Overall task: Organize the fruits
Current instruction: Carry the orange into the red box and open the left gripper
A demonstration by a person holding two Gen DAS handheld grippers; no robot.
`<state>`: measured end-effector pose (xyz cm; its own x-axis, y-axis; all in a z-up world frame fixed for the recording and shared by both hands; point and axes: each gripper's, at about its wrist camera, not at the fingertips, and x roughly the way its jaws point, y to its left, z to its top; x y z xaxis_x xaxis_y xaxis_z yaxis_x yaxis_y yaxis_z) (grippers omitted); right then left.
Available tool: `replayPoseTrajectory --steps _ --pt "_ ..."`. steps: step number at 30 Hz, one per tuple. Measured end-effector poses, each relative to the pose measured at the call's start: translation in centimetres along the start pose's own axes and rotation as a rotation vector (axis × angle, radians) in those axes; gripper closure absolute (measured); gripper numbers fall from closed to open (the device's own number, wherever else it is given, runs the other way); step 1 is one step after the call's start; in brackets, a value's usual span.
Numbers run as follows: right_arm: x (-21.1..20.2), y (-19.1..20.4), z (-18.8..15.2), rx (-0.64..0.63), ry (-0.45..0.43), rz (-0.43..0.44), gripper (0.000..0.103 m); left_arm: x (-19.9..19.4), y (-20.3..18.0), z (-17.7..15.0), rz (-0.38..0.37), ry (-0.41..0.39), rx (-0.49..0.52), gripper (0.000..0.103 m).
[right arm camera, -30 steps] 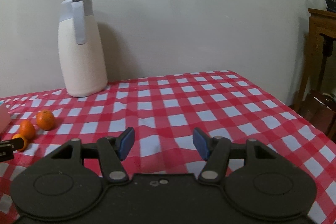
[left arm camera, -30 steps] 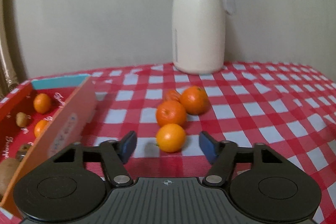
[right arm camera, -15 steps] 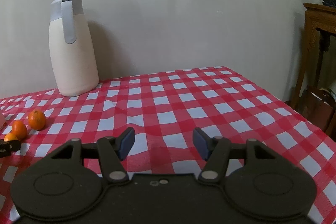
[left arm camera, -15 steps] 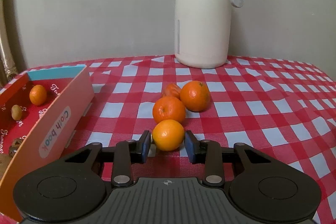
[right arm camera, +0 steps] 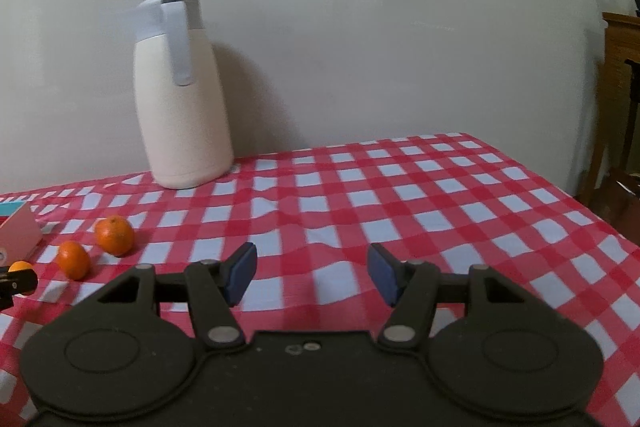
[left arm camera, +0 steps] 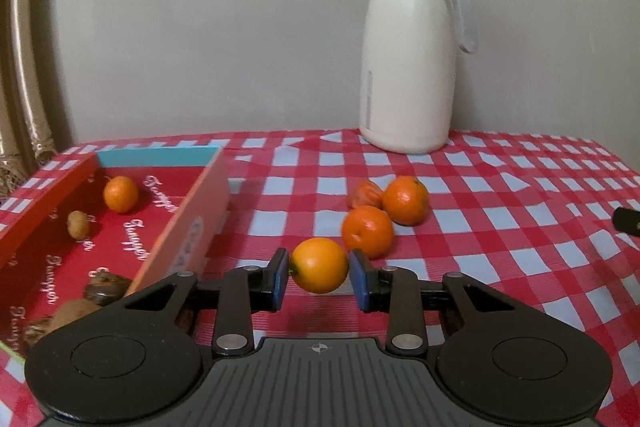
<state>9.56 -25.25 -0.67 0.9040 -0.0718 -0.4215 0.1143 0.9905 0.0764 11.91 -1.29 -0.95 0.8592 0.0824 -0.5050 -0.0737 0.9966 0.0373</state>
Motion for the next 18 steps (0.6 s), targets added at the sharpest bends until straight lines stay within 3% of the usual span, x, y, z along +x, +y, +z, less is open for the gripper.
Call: replayPoseTrajectory --steps 8,18 --pt "0.2 3.7 -0.1 -0.032 0.002 0.049 0.042 -2.0 3.3 0.2 0.028 -0.047 -0.03 0.07" --pt "0.3 8.2 -0.2 -0.059 0.003 0.116 0.042 -3.6 9.8 -0.1 0.131 -0.086 -0.099 0.07"
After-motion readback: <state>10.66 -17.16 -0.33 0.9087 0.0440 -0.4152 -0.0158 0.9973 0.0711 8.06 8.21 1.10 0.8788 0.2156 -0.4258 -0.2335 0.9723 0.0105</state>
